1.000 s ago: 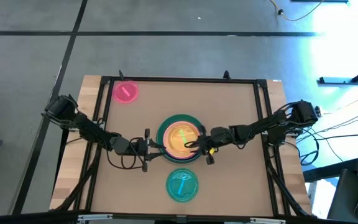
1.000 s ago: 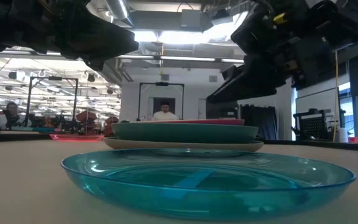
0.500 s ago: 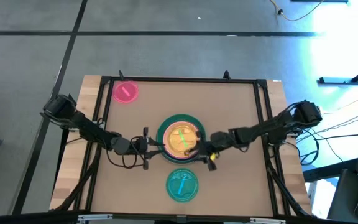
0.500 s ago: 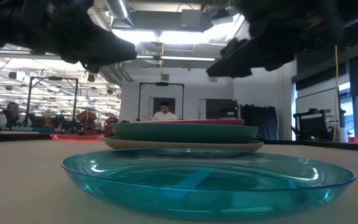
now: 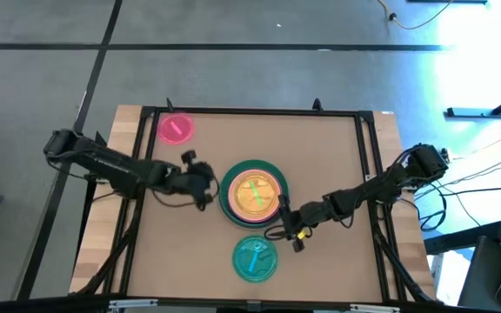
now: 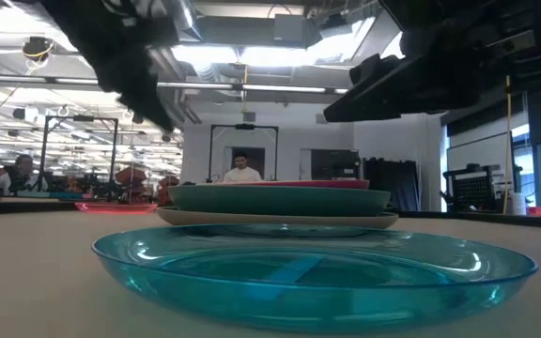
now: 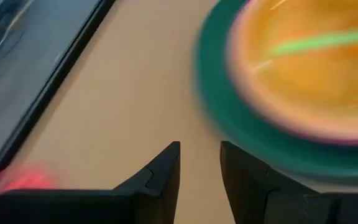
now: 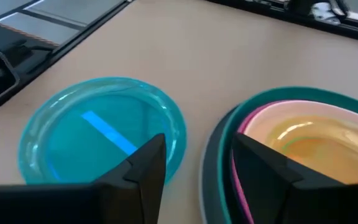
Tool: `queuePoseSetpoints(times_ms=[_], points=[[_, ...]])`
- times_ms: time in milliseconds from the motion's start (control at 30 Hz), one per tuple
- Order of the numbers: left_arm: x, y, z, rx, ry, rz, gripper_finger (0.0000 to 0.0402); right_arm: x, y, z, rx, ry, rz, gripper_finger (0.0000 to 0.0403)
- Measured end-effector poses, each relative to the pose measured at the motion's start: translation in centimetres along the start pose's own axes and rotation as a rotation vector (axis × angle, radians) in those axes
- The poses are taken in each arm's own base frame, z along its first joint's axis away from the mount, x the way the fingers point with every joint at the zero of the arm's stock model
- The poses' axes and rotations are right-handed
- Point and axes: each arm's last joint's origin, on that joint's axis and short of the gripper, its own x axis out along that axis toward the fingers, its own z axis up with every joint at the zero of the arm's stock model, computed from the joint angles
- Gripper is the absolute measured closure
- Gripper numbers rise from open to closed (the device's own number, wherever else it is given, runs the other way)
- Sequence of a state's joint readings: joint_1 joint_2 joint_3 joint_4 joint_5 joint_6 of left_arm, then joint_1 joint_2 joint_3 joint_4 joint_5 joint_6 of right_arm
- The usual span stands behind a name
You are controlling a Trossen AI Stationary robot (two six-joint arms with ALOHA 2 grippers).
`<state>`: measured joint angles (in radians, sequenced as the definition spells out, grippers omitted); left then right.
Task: Stack plastic plates
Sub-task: Stack the light pink plate on top of the green plate
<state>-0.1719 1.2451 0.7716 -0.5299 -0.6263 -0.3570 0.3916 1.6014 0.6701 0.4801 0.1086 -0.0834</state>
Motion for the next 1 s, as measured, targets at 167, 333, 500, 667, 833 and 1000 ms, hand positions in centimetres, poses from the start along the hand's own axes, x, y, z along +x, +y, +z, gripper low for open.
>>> queuePoseSetpoints(times_ms=[167, 333, 500, 667, 833, 1000], points=[[2.4, 3.6, -0.6, -0.034, 0.192, 0.115, 0.0295, 0.0, -0.1, 0.0, -0.001, 0.004, -0.031, 0.0226], [5.5, 7.1, -1.8, -0.079, 0.375, 0.163, 0.0295, 0.0, -0.1, 0.0, -0.004, 0.005, -0.038, 0.0226], [8.3, 10.1, -2.3, -0.136, 0.526, 0.184, 0.0295, 0.0, -0.1, 0.0, -0.009, 0.007, -0.04, 0.0226], [10.8, 12.0, -2.1, -0.169, 0.636, 0.233, 0.0295, 0.0, -0.1, 0.0, -0.027, 0.007, -0.042, 0.0226], [13.0, 13.3, -1.7, -0.152, 0.715, 0.343, 0.0295, 0.0, -0.1, -0.1, -0.027, 0.011, -0.042, 0.0226], [14.8, 14.4, -2.1, -0.187, 0.764, 0.371, 0.0295, 0.0, -0.1, -0.1, -0.028, 0.017, -0.041, 0.0226]])
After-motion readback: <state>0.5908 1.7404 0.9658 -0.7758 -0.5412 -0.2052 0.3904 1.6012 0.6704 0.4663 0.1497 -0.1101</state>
